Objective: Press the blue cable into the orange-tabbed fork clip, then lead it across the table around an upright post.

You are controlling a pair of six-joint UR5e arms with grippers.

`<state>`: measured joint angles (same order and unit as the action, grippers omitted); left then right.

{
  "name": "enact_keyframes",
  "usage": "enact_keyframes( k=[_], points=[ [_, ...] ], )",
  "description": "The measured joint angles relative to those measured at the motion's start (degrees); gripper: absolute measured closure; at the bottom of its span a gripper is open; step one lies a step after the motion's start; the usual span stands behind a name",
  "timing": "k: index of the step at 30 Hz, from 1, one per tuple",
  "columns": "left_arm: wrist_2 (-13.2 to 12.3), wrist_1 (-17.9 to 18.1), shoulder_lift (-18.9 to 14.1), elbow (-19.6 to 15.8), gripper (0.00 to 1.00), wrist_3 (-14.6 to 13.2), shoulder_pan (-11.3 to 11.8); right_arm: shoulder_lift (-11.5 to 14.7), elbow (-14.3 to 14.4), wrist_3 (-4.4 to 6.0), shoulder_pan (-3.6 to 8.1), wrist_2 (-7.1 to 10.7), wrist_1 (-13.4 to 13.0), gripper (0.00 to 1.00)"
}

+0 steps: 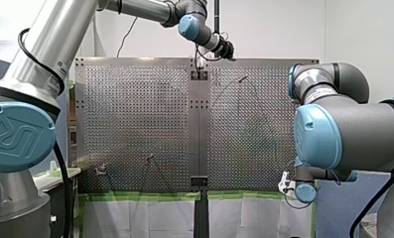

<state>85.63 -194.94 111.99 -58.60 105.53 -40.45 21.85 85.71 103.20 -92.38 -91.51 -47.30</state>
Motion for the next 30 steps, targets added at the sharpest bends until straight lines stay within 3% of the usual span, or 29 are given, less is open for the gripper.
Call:
enact_keyframes(
  k=[9,22,30],
  points=[
    [1.24,1.44,4.18,2.56,0.00,-0.13,-0.25,0.00,0.01,0.01,-0.03,0.00,0.00,1.00],
    [7.55,-3.89,4.86,2.63,0.00,-6.44,-0.30,-0.01,0.01,0.09,-0.04,0.10,-0.03,1.00],
    [8.60,-4.07,4.85,2.64,0.00,-10.42,-0.32,0.00,-0.02,0.28,-0.03,0.45,-0.01,1.00]
  ],
)
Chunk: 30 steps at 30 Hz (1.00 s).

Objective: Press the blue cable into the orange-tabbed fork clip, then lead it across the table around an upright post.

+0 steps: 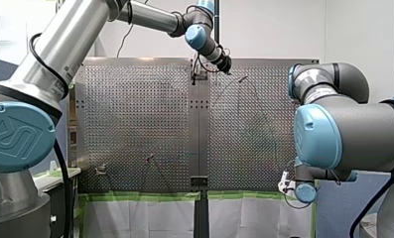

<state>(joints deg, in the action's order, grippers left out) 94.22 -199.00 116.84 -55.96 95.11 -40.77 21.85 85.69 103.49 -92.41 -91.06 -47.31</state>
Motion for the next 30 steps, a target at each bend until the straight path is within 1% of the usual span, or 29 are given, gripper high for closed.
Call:
enact_keyframes(
  k=[4,6,9,19,30],
  points=[
    [0.06,-0.01,0.00,0.00,0.00,-1.83,-0.01,0.00,0.00,0.05,-0.01,0.14,0.03,1.00],
    [0.12,-0.08,0.00,0.00,0.00,-2.18,-0.02,0.00,0.00,0.06,-0.01,0.15,0.06,1.00],
    [0.91,-0.70,-0.01,-0.04,0.00,-2.36,0.00,0.00,0.02,0.07,-0.03,0.17,0.09,1.00],
    [5.98,-5.06,-0.01,-0.02,0.00,-3.13,-0.39,0.00,0.01,0.07,-0.17,0.27,0.10,1.00],
    [11.11,-4.68,-0.01,-0.01,0.00,-2.47,-0.47,0.00,0.03,0.07,-0.19,0.27,0.11,1.00]
  ],
)
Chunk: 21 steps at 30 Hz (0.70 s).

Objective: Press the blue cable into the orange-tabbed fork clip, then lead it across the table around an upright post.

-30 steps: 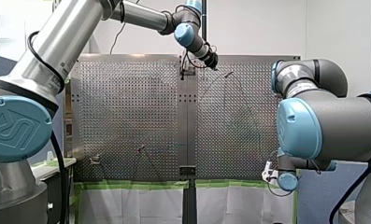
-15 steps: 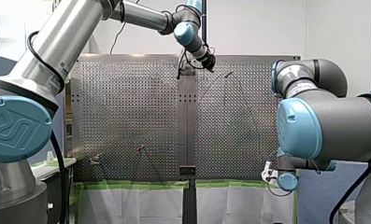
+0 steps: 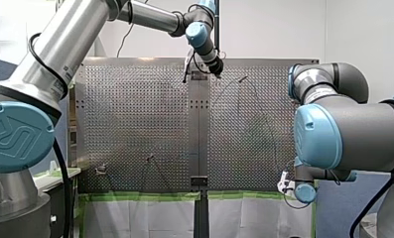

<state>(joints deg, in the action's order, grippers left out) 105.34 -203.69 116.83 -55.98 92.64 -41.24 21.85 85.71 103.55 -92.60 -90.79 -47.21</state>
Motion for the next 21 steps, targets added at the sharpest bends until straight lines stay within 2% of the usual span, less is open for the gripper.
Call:
enact_keyframes(
  k=[7,21],
  points=[
    [3.06,-0.04,0.00,-0.01,0.00,0.52,0.06,0.00,-0.01,0.00,-0.03,0.01,0.00,1.00],
    [3.39,-0.02,-0.02,0.00,0.00,1.09,0.14,-0.02,0.00,0.00,-0.02,0.08,-0.01,1.00]
  ],
)
